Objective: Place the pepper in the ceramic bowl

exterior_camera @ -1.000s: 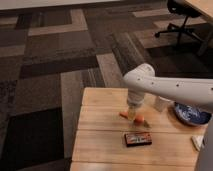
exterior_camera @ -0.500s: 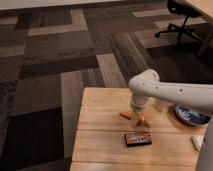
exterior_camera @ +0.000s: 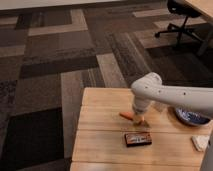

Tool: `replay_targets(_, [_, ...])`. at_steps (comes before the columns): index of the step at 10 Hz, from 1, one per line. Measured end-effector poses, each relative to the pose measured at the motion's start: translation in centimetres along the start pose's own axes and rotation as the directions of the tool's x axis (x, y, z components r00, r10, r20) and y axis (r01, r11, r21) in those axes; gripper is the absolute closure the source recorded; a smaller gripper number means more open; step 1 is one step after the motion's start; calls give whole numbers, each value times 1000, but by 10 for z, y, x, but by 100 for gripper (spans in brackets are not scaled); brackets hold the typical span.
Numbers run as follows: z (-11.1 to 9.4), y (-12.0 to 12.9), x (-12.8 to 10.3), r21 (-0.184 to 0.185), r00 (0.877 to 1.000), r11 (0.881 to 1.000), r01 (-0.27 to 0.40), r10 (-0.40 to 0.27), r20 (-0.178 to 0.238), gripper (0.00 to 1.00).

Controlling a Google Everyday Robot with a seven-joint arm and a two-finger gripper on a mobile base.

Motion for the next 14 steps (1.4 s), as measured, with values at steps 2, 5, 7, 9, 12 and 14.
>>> replay_targets(2, [-22, -3, 5, -24, 998, 998, -51, 50, -37, 100])
replay_targets(5, [-82, -24, 24, 40, 982, 988, -147, 151, -114, 100])
replay_targets(7, [-105, -33, 48, 94, 962, 972, -217, 229, -151, 100])
replay_targets(9, [-105, -33, 47, 94, 962, 972, -214, 226, -151, 100])
replay_targets(12, [-107, -35, 50, 102, 959, 969, -224, 237, -152, 100])
replay_targets(14, [-122, -42, 87, 146, 928, 935, -323, 343, -146, 100])
